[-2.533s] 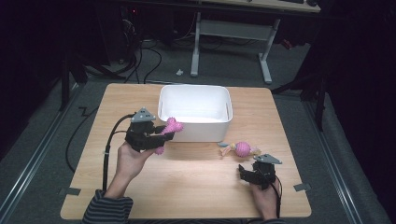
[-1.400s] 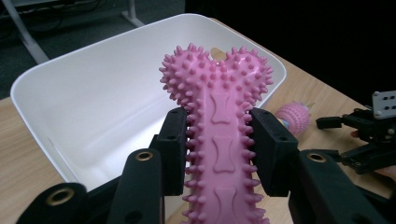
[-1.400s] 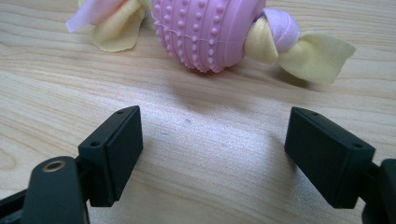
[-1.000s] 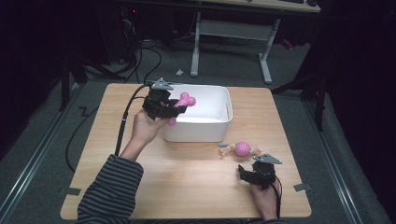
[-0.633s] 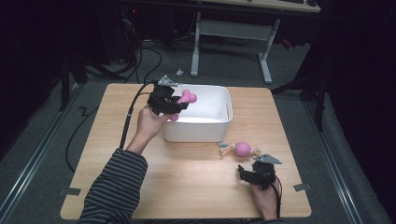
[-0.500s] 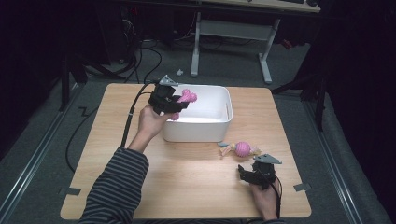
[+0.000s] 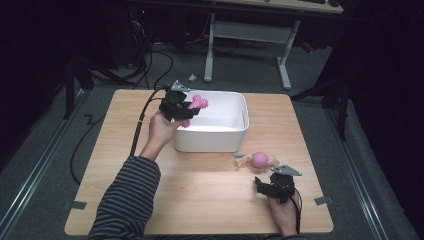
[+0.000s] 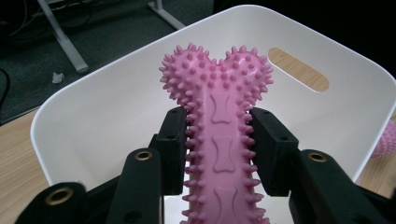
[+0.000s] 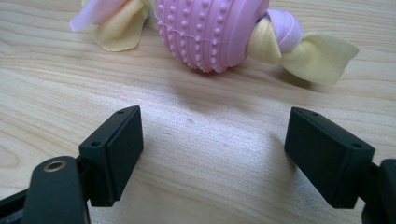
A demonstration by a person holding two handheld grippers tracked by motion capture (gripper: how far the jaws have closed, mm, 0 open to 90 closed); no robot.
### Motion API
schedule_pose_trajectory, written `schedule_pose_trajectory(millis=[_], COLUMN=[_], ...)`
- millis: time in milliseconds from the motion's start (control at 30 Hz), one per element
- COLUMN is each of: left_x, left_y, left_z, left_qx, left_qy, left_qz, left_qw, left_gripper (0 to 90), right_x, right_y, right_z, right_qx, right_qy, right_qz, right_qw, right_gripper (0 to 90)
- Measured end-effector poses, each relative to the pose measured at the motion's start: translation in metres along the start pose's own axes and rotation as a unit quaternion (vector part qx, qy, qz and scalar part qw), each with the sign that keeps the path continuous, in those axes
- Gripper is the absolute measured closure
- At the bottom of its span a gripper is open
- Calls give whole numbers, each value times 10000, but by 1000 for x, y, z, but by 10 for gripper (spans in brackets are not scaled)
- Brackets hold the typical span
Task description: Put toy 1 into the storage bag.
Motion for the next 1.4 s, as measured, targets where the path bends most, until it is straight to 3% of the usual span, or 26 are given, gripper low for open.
schedule_pose_trajectory(millis=[467,1167,1400], left_x=[10,17,21], left_y=[-8,-8,-11], left_z=[-8,-16,-19], left_qx=[-41,-117,-130], left_qy=[-152,-364,-445], left_qz=[67,80,178], left_qw=[9999,9992,9988], left_gripper=[588,579,558], right_x=[0,0,0], right_y=[0,0,0], right_z=[0,0,0], right_qx=[-2,-3,-1], right_qy=[9,10,10], right_qz=[20,22,22], right_qw=[10000,10000,10000], right_gripper=[195,196,196])
Point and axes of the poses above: each handheld gripper's, and its own axes: z roughly backward along the jaws, x roughly out of its underside, y roughly to its right, the point moved 3 cm from there along -z, roughly forward along the jaws, and after that the axes turned 10 degrees about x, right-handed, at the moved point
